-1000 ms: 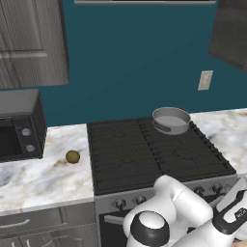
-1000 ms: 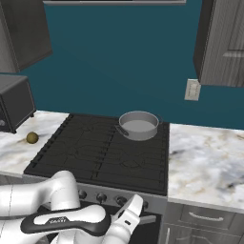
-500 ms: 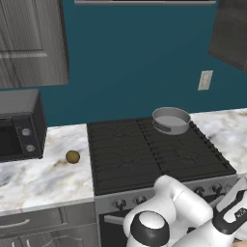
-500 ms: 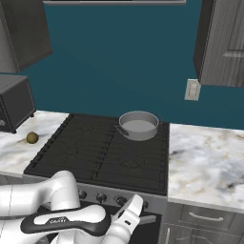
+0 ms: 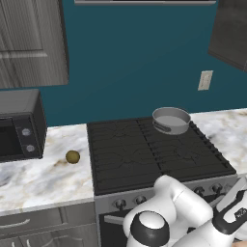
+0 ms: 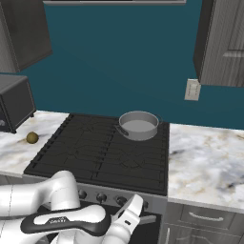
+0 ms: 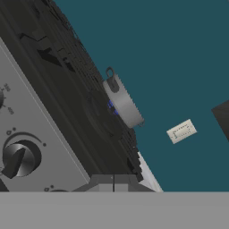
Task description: Turn on the burner for the pot on the stove. Wait thirty seconds for the pot to heat up. Then add the potato to the pot.
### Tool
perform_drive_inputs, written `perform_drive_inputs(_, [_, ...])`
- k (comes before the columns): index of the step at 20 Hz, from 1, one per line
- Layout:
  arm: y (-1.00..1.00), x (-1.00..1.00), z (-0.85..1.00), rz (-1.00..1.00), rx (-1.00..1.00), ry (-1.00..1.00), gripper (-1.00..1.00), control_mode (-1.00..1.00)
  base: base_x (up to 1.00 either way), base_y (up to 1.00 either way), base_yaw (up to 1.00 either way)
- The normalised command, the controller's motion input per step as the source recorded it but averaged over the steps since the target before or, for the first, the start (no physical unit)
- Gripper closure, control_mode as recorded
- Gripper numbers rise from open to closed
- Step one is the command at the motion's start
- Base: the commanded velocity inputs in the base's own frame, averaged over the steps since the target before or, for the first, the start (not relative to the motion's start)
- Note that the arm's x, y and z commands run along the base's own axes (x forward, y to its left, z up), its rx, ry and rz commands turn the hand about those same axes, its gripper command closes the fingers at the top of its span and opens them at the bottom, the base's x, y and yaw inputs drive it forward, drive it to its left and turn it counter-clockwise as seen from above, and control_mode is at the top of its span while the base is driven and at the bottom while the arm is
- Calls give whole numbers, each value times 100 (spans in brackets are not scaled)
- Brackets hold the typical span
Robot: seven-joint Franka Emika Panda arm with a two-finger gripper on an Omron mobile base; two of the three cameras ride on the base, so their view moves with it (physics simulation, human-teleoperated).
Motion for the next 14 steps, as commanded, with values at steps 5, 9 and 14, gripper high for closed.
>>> perform_drive_inputs(5, [0, 0, 0, 0, 0, 0, 100, -100, 0, 0, 0])
perform_drive_inputs(9, [0, 0, 0, 0, 0, 0, 100, -100, 0, 0, 0])
perform_drive_inputs(14, [0, 0, 0, 0, 0, 0, 100, -100, 0, 0, 0])
